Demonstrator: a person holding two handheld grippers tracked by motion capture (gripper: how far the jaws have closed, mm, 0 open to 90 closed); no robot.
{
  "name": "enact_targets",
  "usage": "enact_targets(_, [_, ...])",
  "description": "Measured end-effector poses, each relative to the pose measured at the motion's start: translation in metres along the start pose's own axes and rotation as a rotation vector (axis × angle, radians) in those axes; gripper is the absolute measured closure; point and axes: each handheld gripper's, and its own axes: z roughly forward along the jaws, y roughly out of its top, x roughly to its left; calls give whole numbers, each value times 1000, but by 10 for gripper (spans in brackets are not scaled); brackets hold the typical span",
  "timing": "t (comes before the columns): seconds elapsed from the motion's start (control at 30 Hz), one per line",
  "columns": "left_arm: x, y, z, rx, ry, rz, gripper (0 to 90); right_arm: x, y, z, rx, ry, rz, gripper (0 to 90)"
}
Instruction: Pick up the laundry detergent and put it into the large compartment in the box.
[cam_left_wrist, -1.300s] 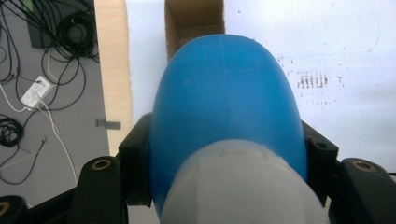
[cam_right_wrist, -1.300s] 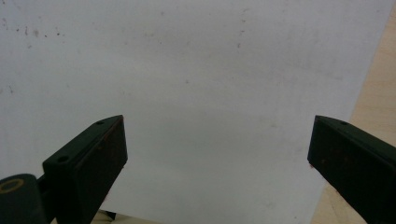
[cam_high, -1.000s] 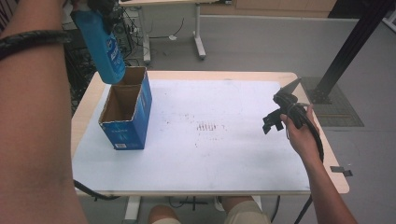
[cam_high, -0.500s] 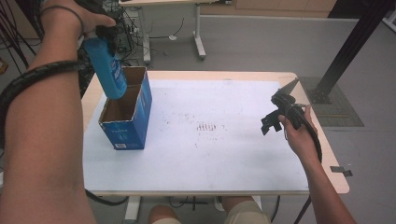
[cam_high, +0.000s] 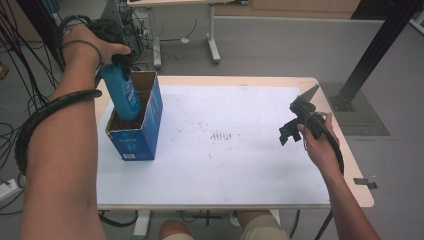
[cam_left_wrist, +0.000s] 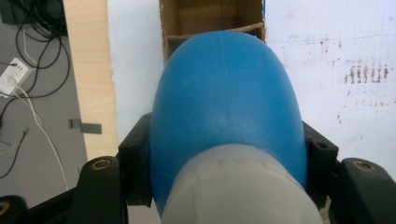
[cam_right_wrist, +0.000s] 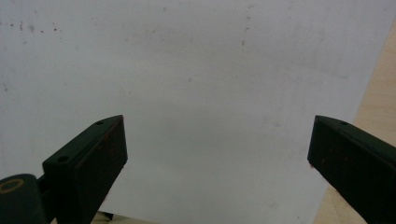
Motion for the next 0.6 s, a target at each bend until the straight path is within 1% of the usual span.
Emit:
enact_targets(0.07, [1, -1, 8, 0, -1, 3, 376, 0, 0, 0, -2, 1, 0, 49])
enact_targets(0.1, [1, -3, 16, -3, 0, -2, 376, 0, 0, 0, -1, 1, -2, 49])
enact_targets(0.13, [1, -3, 16, -3, 0, -2, 376, 0, 0, 0, -1, 1, -2, 49])
enact_targets(0.17, [1, -3, 20, -4, 4, -2, 376, 1, 0, 0, -2, -1, -1, 49])
enact_targets(0.2, [-1, -4, 28, 1, 12, -2, 376, 1, -1, 0, -3, -2, 0, 49])
enact_targets(0.27, [-1, -3, 37, 8, 15, -1, 376, 2, -1, 0, -1, -2, -3, 49])
enact_targets(0.4, [2, -5, 56, 14, 5, -9, 376, 2, -2, 1, -4, -2, -2, 49])
enact_targets(0.43, [2, -5, 56, 14, 5, -9, 376, 2, -2, 1, -4, -2, -2, 49])
enact_targets(0.47, [3, -6, 60, 14, 3, -10, 376, 1, -1, 2, 2, -3, 1, 49])
enact_targets(0.5, [3, -6, 69, 17, 2, -10, 376, 1, -1, 2, 4, -3, 2, 49])
enact_targets(0.53, [3, -6, 69, 17, 2, -10, 376, 1, -1, 2, 4, -3, 2, 49])
enact_targets(0.6, [1, -6, 80, 26, 5, -9, 376, 1, -1, 3, 3, -7, 0, 49])
